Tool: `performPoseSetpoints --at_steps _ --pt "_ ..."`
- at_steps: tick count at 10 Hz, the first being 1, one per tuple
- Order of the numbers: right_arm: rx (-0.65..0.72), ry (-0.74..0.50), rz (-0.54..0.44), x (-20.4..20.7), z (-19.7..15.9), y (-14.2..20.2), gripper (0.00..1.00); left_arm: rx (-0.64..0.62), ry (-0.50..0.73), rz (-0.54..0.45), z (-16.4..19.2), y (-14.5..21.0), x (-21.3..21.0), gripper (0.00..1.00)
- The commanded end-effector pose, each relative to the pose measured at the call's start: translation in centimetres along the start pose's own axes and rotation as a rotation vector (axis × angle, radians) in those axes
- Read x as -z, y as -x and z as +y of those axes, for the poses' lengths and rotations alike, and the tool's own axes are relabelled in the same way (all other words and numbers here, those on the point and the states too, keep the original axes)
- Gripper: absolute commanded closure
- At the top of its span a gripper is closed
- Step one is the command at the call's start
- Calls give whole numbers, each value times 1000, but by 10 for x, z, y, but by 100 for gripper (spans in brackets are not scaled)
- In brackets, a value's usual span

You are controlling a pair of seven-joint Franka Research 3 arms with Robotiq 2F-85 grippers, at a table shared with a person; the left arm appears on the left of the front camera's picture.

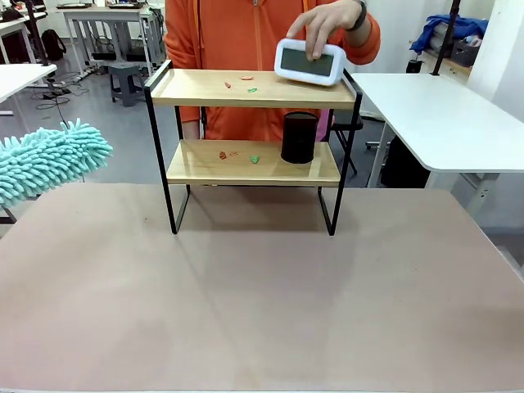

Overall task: Clean the shelf.
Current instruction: Clean the specific tier of the Shelf with the Duster once objects are removed.

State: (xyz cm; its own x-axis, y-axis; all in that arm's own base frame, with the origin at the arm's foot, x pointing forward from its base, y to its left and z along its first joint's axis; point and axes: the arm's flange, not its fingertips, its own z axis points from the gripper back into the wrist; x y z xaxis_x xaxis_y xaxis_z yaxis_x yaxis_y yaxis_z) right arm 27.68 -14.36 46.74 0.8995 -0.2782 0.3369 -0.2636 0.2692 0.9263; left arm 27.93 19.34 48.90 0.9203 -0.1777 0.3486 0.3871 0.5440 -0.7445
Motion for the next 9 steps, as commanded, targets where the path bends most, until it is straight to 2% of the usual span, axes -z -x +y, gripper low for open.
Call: performPoseSetpoints --at_steps 1,8,9 --pt "-28 -17 -10 1 1 -3 0 -5 9 -26 -4 -3 -2 100" --pt "-28 -17 -10 1 1 -3 0 -5 9 -26 -4 -3 -2 100" --pt "-28 -17 -10 1 1 -3 0 0 0 0 0 0 0 87"
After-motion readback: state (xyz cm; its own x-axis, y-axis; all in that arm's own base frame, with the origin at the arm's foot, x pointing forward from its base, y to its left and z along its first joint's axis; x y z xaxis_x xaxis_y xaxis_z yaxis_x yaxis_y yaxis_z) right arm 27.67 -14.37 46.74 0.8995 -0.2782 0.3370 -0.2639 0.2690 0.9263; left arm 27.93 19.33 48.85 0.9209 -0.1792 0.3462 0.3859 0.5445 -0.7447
